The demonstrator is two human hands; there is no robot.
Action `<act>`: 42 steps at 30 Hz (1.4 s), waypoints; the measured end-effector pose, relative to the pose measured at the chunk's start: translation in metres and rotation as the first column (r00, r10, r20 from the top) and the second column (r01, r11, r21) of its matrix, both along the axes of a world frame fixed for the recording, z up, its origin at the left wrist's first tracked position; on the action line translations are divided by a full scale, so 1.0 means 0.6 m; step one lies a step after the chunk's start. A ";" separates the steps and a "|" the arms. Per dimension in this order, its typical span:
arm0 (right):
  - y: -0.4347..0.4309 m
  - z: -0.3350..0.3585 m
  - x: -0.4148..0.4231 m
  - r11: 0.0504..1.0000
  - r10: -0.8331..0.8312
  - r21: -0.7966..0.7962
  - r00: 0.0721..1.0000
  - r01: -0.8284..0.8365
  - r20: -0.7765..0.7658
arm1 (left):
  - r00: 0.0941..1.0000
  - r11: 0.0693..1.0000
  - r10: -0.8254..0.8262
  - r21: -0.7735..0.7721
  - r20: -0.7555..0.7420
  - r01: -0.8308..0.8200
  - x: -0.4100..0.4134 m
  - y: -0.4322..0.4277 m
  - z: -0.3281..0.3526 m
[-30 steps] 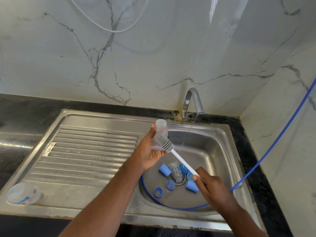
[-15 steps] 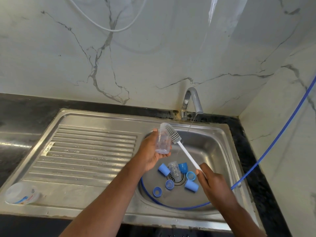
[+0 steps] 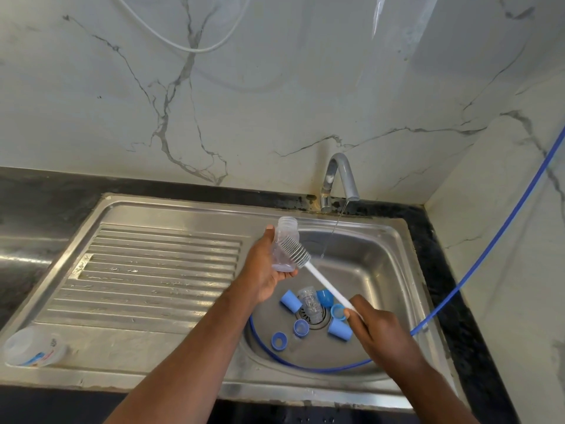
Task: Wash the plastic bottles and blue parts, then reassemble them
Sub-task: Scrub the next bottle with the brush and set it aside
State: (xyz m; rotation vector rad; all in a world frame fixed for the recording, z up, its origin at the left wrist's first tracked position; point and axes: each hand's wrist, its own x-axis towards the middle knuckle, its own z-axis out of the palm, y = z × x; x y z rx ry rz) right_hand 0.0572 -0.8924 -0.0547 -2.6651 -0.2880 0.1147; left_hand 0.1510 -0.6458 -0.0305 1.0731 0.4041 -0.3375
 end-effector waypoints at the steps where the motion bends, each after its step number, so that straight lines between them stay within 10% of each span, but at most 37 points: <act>1: 0.001 0.002 -0.001 1.000 0.011 -0.007 1.000 -0.011 -0.002 | 1.000 1.000 -0.003 -0.010 -0.001 0.003 -0.001 0.000 0.001; 42: 0.007 0.011 0.000 0.998 -0.007 0.056 0.999 0.005 0.048 | 0.999 0.960 -0.037 -0.278 -0.011 0.032 -0.009 0.011 0.006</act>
